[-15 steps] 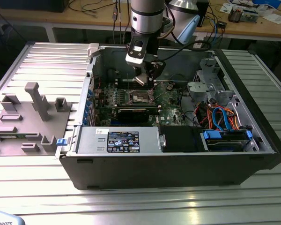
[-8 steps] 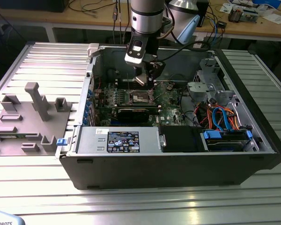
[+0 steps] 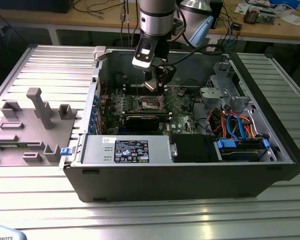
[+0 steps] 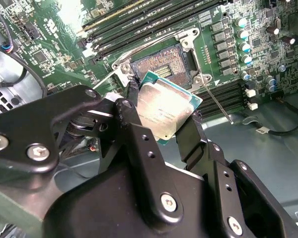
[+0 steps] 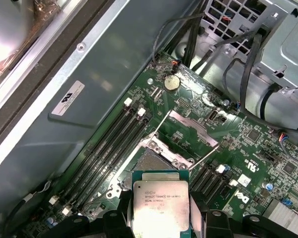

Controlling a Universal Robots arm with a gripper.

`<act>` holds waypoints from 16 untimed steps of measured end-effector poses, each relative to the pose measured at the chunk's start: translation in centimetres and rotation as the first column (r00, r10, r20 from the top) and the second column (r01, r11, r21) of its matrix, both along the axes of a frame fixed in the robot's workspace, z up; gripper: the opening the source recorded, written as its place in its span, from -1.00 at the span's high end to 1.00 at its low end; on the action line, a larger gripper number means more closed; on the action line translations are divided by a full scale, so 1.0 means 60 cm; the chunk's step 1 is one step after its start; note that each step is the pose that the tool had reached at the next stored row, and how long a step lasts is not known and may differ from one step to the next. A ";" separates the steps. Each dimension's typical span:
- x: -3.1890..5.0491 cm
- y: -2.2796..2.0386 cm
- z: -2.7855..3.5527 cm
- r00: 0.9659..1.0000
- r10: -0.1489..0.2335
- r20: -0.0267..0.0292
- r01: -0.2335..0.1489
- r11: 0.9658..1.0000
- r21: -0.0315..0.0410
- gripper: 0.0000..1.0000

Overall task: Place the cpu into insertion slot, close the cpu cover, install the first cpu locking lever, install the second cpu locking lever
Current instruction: 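Place the cpu into insertion slot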

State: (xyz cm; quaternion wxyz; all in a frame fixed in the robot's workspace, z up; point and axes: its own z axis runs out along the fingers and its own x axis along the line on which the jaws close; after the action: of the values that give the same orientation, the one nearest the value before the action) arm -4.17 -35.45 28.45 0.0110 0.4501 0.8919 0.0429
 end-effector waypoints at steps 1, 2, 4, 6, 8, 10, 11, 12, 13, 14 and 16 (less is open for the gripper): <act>0.000 0.0000 0.000 1.000 -0.003 0.000 0.003 1.000 0.000 -0.09; 0.000 0.0000 0.000 1.000 -0.007 0.000 0.007 1.000 0.000 -0.09; 0.000 0.0000 0.000 1.000 -0.013 0.000 0.013 1.000 0.000 -0.09; 0.000 0.0000 0.000 1.000 -0.019 0.000 0.019 1.000 0.000 -0.09; 0.000 0.0000 0.000 1.000 -0.025 0.000 0.025 1.000 0.000 -0.09; 0.000 0.0000 0.000 1.000 -0.030 0.000 0.030 1.000 0.000 -0.09; 0.000 0.0000 0.000 0.999 -0.033 0.000 0.033 0.999 0.000 -0.09; 0.000 0.0000 0.000 0.999 -0.040 0.000 0.040 0.999 0.000 -0.09; 0.000 0.0000 0.000 0.999 -0.044 0.000 0.044 0.999 0.000 -0.09; 0.000 0.0000 0.000 0.999 -0.049 0.000 0.049 0.999 0.000 -0.09; 0.000 0.0000 0.000 0.998 -0.060 0.000 0.060 0.998 0.000 -0.09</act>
State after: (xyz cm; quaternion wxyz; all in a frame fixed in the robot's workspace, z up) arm -4.17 -35.45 28.44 0.0122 0.4765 0.8781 0.0425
